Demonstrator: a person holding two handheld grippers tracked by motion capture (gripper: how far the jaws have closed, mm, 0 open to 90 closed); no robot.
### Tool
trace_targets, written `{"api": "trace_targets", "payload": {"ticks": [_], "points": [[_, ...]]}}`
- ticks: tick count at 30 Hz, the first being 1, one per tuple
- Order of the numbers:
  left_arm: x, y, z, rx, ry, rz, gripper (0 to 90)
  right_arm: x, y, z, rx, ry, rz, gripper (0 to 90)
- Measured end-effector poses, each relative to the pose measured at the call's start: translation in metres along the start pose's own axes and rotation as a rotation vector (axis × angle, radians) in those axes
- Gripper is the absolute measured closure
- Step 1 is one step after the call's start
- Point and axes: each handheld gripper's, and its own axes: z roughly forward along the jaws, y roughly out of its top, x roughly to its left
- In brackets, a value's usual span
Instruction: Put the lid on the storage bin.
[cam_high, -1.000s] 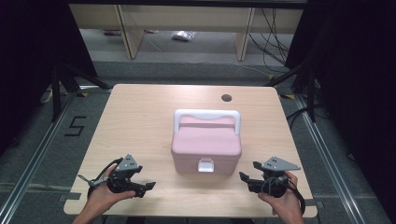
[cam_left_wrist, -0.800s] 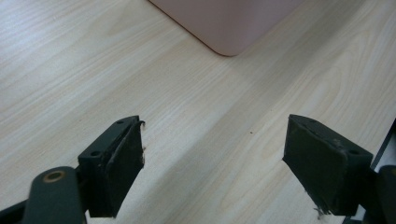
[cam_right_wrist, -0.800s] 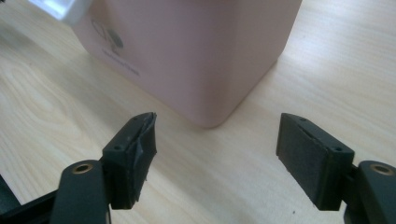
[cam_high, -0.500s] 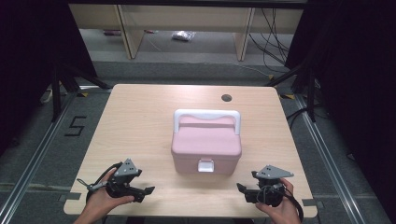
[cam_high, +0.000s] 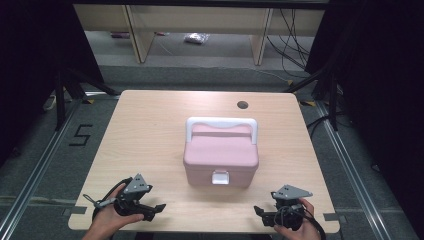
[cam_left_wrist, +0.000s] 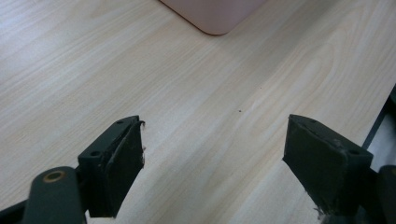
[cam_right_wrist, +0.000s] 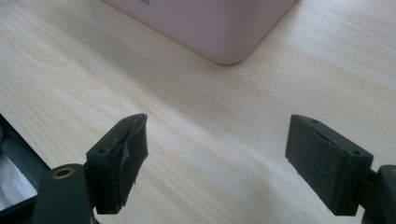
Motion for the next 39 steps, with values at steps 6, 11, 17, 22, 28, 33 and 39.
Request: {"api": "trace_targets", "payload": {"ticks": [6,11,17,22,28,33,39], "points": [[-0.004,-0.002,0.0,-0.004,-0.007,0.0,19.2,0.003,-0.007,-0.002,0.021,-0.004,-0.003,20.7],[-0.007,-0.003,0.0,0.001,-0.013,0.015,19.1,0.006,-0.011,-0.004,0.03,-0.012,-0.026,20.3],[-0.009,-0.005,0.002,0.011,-0.016,0.021,19.0,0.009,-0.015,-0.006,0.049,-0.017,-0.02,19.1],[-0.01,-0.006,0.004,0.011,-0.021,0.002,19.0,0.01,-0.016,-0.007,0.055,-0.022,-0.014,19.1],[-0.01,-0.006,0.005,0.018,-0.018,0.024,19.0,0.009,-0.017,-0.007,0.057,-0.024,-0.041,19.1],[-0.01,-0.007,0.006,0.023,-0.02,0.025,19.0,0.01,-0.018,-0.007,0.071,-0.026,-0.028,19.1],[-0.012,-0.007,0.007,0.025,-0.022,0.012,19.0,0.009,-0.018,-0.006,0.072,-0.032,-0.04,19.2]]}}
